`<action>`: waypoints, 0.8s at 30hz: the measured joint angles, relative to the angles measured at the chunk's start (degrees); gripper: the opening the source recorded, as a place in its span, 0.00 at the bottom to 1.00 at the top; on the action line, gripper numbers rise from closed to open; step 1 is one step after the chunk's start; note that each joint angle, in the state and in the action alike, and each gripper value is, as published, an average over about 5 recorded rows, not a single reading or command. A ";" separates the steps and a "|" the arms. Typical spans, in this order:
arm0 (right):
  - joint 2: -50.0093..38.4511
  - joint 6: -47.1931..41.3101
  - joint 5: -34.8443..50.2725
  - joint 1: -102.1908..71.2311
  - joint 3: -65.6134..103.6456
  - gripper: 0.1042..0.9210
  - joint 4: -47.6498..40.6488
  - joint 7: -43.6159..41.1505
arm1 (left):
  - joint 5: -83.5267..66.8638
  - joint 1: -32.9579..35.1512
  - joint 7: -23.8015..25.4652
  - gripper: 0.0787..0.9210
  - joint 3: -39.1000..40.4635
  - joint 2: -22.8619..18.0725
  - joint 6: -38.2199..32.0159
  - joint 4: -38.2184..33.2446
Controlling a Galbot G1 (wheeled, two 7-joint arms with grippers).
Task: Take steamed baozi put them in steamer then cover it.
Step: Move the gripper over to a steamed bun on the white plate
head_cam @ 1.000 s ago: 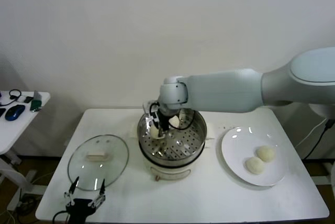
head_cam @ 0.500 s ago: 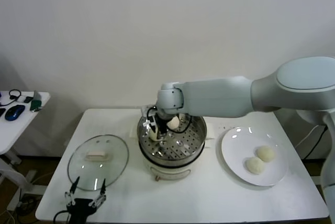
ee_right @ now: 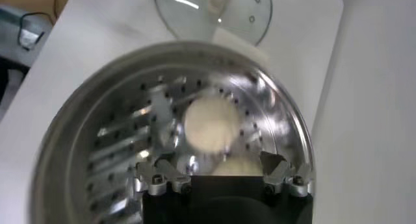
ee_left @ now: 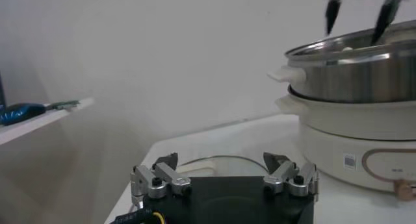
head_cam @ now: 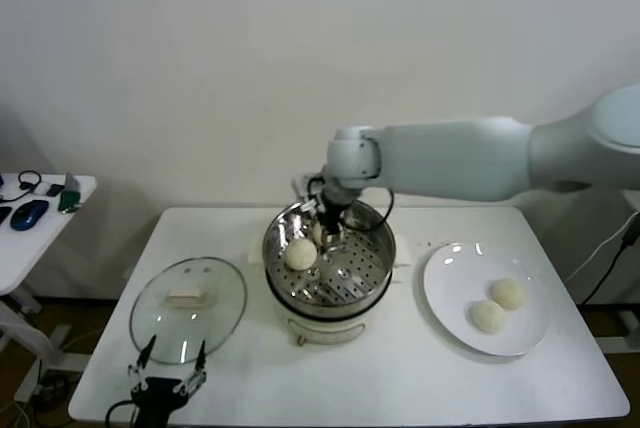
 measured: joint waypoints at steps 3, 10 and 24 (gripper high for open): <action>-5.19 2.07 -1.51 3.37 -2.63 0.88 1.91 -2.57 | -0.09 -0.33 0.04 0.88 -0.12 -0.03 0.16 0.00; -18.02 5.22 -7.78 6.04 -7.94 0.88 5.25 -5.40 | -0.19 -0.67 0.13 0.88 -0.24 -0.09 0.32 -0.09; -33.10 5.23 -22.31 -8.75 -3.37 0.88 4.73 -5.46 | -0.08 0.09 0.08 0.88 -0.26 -0.69 0.16 -0.49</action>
